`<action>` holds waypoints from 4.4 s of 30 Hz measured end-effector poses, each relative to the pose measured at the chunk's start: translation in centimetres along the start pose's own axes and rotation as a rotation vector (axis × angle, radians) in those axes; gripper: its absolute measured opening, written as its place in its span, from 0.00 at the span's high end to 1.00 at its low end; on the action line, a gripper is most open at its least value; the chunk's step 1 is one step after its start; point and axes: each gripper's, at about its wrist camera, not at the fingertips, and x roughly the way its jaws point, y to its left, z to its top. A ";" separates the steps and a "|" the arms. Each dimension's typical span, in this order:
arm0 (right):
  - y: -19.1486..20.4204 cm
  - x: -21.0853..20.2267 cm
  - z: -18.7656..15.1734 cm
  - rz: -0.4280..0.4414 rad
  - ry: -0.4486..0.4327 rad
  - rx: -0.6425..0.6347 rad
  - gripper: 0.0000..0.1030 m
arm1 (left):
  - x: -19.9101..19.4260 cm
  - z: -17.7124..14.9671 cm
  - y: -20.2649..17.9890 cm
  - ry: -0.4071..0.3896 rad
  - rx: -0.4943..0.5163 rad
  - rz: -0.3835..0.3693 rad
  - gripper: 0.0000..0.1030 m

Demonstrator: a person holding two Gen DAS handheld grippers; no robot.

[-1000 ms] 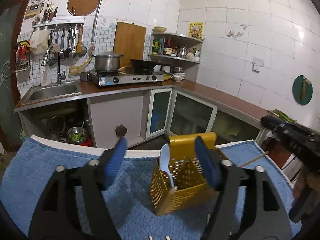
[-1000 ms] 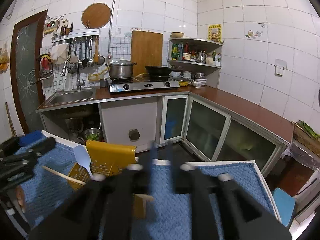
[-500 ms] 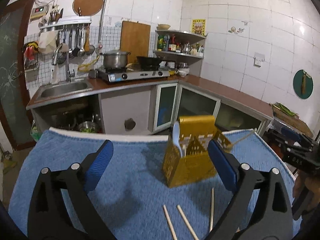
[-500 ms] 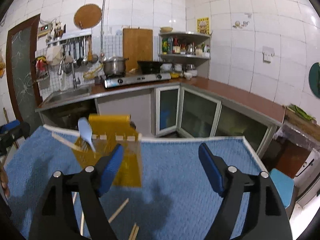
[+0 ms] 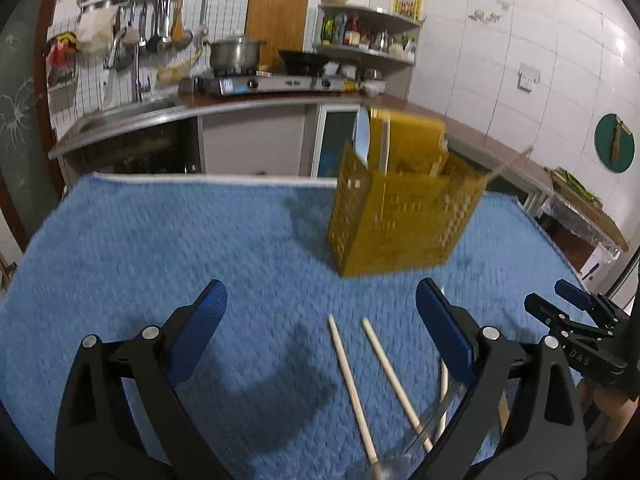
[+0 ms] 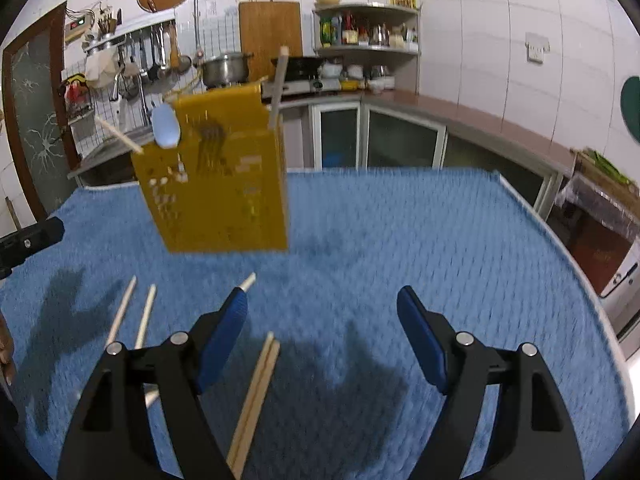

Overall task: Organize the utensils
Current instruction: 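Move both tools down toward the remaining chopsticks on the towel, then grasp a wooden chopstick with the left tool while the right tool grasps another chopstick, then lift the chopsticks with both tools and carry them over the yellow caddy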

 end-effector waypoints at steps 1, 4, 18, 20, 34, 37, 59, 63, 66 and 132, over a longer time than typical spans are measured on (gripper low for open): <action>0.0 0.2 -0.5 0.001 0.012 0.000 0.26 | 0.4 -0.4 0.0 0.016 -0.001 0.004 0.10; 0.0 1.0 -1.9 0.000 0.048 0.011 0.26 | 1.6 -1.5 0.0 0.068 -0.006 0.017 0.10; 0.7 3.5 -3.4 0.016 0.178 0.002 0.37 | 6.3 -3.9 -1.3 0.266 0.015 0.016 0.31; 1.0 3.9 -3.5 0.019 0.193 -0.011 0.43 | 6.8 -4.1 -1.4 0.287 0.016 0.010 0.38; 2.4 4.1 -3.7 0.021 0.258 -0.029 0.67 | 7.9 -4.1 -2.8 0.316 0.078 0.028 0.64; 2.8 3.6 -3.7 0.017 0.265 -0.006 0.85 | 7.7 -4.3 -3.1 0.321 0.101 0.057 0.71; 3.5 5.3 -2.5 -0.003 0.249 0.040 0.94 | 8.4 -3.7 -3.8 0.344 0.020 0.167 0.91; 3.1 5.2 -2.4 0.017 0.246 0.047 0.94 | 8.1 -3.8 -3.3 0.338 -0.002 0.131 0.94; 2.8 4.9 -2.4 0.039 0.224 0.059 0.94 | 7.8 -4.1 -2.9 0.319 -0.026 0.108 0.95; -5.9 -5.1 18.4 0.225 -0.632 0.120 0.94 | -3.8 14.6 -6.0 -0.583 -0.005 -0.193 0.96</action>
